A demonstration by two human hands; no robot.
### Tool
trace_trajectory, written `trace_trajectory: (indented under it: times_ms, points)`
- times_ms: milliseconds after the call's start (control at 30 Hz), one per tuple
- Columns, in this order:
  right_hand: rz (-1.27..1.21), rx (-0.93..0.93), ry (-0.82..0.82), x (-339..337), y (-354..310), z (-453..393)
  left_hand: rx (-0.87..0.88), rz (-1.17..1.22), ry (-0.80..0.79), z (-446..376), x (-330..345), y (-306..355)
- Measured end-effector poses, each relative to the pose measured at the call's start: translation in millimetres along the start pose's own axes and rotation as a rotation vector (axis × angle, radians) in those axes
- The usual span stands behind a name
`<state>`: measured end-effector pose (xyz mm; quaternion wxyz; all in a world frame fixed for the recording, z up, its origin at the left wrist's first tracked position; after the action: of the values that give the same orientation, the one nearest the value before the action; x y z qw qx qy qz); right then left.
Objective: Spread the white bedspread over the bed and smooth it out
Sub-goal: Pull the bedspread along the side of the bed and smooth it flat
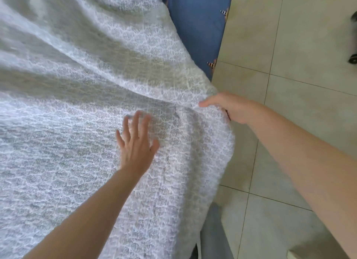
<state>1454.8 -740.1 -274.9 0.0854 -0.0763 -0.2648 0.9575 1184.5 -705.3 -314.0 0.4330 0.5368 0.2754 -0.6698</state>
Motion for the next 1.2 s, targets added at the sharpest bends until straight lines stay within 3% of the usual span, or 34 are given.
trace_trajectory:
  times_ms: [67,133,300,400,467,567,633,700,733,800,867,967,1067,1200]
  points:
    - [-0.256,-0.064,-0.145,-5,-12,-2,-0.003,0.009,-0.041,-22,-4,9]
    - [-0.331,-0.115,-0.134,-14,-24,-4,-0.024,0.052,-0.137,-35,-1,19]
    - [-0.052,-0.205,0.503,-64,-27,-21,-0.122,0.070,-0.248,-38,5,31]
    - [0.202,-0.454,0.786,-69,-42,-2,-0.221,0.217,-0.099,-47,-23,45]
    - [0.305,-0.690,0.726,-38,-51,17,-0.296,0.471,-0.006,-56,-47,58]
    - [0.470,-0.963,0.379,12,-47,38,-0.500,1.066,-0.093,-76,-65,78]
    - [0.639,-0.918,0.059,39,-34,43,-0.686,1.246,-0.171,-84,-65,79]
    - [0.644,-0.725,-0.201,53,-17,43,-0.795,1.244,-0.137,-84,-60,68]
    - [0.560,-0.665,-0.209,50,-16,39,-0.830,1.235,-0.111,-82,-55,61]
    - [0.379,-0.638,0.011,28,-21,21,-0.884,1.255,-0.064,-73,-46,46]
    - [0.364,-0.559,0.209,7,-22,-2,-0.922,1.288,-0.025,-64,-39,36]
    - [0.479,-0.441,0.125,13,-24,-27,-0.962,1.388,0.022,-53,-27,30]
    - [0.420,-0.457,0.025,34,-37,-26,-0.993,1.437,0.062,-47,-23,30]
    - [0.510,-0.430,-0.018,62,-42,-34,-1.006,1.346,0.084,-44,-24,28]
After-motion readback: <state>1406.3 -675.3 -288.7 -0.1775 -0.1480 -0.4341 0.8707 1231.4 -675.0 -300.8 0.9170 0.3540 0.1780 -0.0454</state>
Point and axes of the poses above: each hand's wrist, its own z-axis away from the middle knuckle, its own x-axis out of the palm, y = z × x, the point moved 5 cm from there along -z, towards the middle knuckle, and after that the axes turned 6 degrees about -z, right-handed, at the moved point
